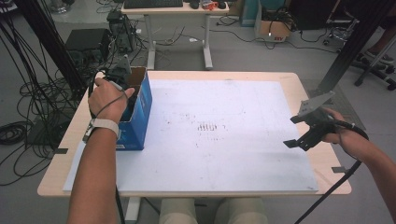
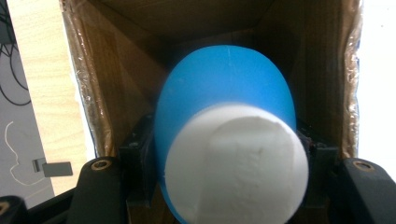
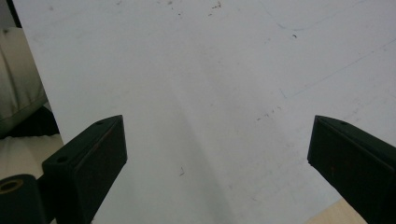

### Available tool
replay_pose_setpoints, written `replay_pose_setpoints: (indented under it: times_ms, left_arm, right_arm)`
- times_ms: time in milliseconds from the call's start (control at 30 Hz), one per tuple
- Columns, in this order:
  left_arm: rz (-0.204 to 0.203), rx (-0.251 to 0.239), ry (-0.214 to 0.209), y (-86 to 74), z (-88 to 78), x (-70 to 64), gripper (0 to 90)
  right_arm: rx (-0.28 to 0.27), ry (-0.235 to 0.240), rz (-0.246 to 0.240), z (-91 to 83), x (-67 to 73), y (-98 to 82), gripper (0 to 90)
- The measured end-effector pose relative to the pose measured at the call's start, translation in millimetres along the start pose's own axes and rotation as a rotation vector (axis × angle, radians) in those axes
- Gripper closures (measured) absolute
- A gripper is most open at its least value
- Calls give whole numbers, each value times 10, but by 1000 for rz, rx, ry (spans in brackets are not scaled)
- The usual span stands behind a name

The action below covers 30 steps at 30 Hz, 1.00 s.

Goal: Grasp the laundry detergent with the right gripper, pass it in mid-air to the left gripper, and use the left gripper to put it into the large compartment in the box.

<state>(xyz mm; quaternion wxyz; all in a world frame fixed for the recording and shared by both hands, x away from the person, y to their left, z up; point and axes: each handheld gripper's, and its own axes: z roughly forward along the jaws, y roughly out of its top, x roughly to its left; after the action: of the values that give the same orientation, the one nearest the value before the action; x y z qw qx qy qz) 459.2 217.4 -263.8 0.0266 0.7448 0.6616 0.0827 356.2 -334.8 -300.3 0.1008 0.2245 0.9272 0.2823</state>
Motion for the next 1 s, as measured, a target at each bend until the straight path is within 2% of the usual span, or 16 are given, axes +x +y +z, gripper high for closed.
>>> replay_pose_setpoints:
  times_ms: [367, 400, 433, 533, 733, 767, 1000]
  left_arm:
    - [2, 3, 3, 0, 2, -3, 375]
    - [1, 4, 2, 1, 1, -3, 375]
    - [1, 4, 2, 2, 1, -4, 375]
    - [3, 4, 4, 4, 1, -13, 375]
    - [7, 7, 4, 0, 0, -8, 375]
    - [9, 8, 4, 0, 0, -7, 375]
    - [8, 11, 8, 3, 0, -12, 375]
  right_arm:
    - [-1, 2, -5, 9, 18, 22, 48]
    - [1, 2, -9, 8, 16, 26, 48]
    - [-17, 4, -42, 20, -6, 30, 48]
    - [-3, 1, -7, -2, 20, 28, 48]
    - [2, 0, -13, -9, 18, 22, 48]
    - [-13, 1, -26, -1, 8, 21, 48]
    - [0, 2, -15, -8, 20, 33, 48]
